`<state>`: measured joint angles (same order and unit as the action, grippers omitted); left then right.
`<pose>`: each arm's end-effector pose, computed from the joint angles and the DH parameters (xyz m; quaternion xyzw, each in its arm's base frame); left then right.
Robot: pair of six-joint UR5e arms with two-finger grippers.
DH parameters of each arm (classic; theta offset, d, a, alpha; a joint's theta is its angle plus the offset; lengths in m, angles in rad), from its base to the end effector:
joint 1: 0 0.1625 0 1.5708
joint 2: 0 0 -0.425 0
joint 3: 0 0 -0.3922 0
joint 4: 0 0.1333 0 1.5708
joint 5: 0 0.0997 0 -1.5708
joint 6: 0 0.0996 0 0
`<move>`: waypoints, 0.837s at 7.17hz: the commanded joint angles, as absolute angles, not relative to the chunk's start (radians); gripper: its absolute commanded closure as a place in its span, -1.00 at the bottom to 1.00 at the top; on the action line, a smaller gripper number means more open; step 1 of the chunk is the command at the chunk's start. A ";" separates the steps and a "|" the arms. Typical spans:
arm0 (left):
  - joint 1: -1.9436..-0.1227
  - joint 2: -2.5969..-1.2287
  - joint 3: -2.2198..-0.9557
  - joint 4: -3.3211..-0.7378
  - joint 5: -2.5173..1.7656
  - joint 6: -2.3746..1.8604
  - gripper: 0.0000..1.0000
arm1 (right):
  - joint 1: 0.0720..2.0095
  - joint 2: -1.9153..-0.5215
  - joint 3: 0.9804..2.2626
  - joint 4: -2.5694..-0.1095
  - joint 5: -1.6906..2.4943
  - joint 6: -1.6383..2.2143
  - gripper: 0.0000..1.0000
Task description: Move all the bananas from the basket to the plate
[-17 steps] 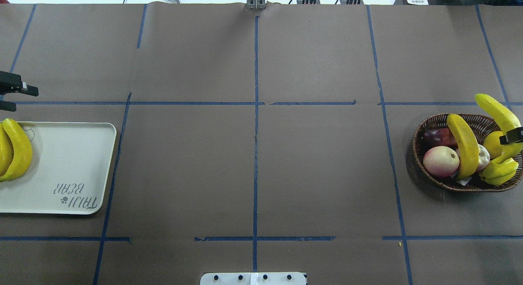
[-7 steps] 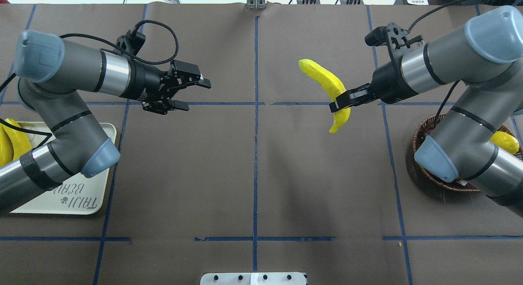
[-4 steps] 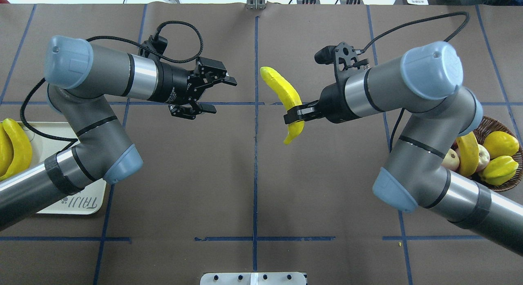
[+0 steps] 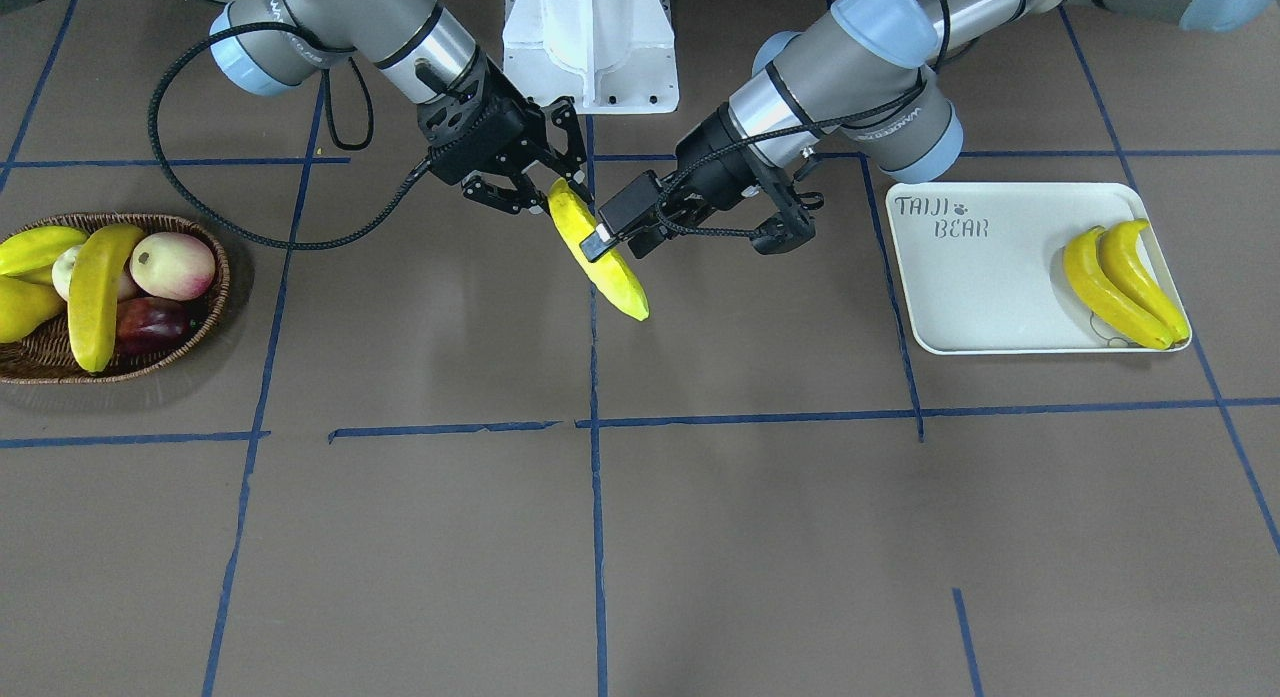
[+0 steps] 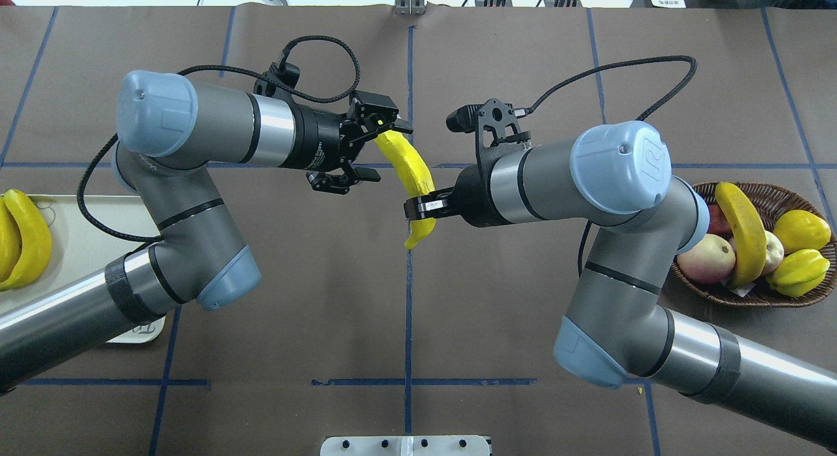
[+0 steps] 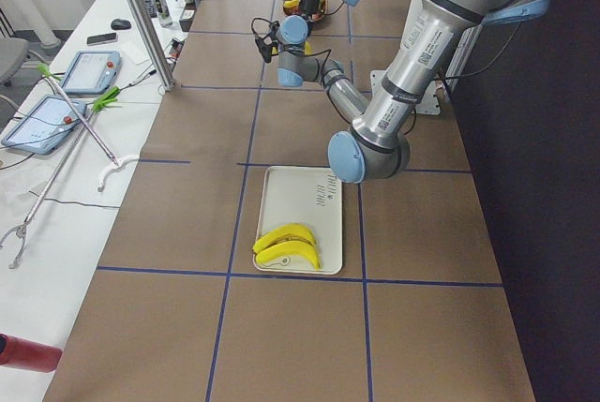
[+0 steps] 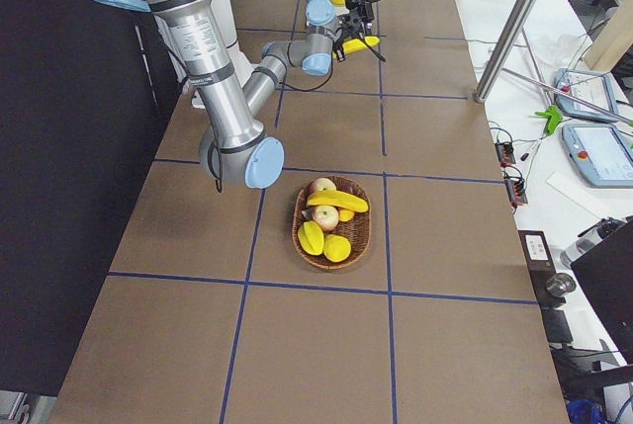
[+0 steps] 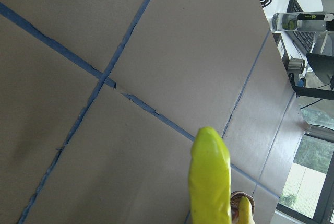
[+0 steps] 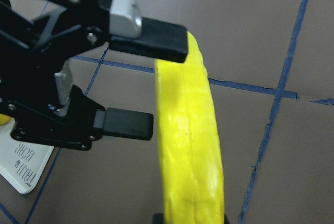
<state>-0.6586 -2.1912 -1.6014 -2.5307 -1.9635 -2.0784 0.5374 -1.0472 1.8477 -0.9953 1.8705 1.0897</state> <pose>0.4534 -0.4713 0.1673 -0.0814 0.7155 -0.2567 0.6447 -0.4608 -0.3955 0.1697 0.2054 -0.6044 -0.0733 0.7662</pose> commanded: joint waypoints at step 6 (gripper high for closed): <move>-0.620 -2.192 -1.594 -2.526 -1.888 -2.068 0.98 | 0.523 -1.046 1.865 -1.005 1.851 1.094 0.18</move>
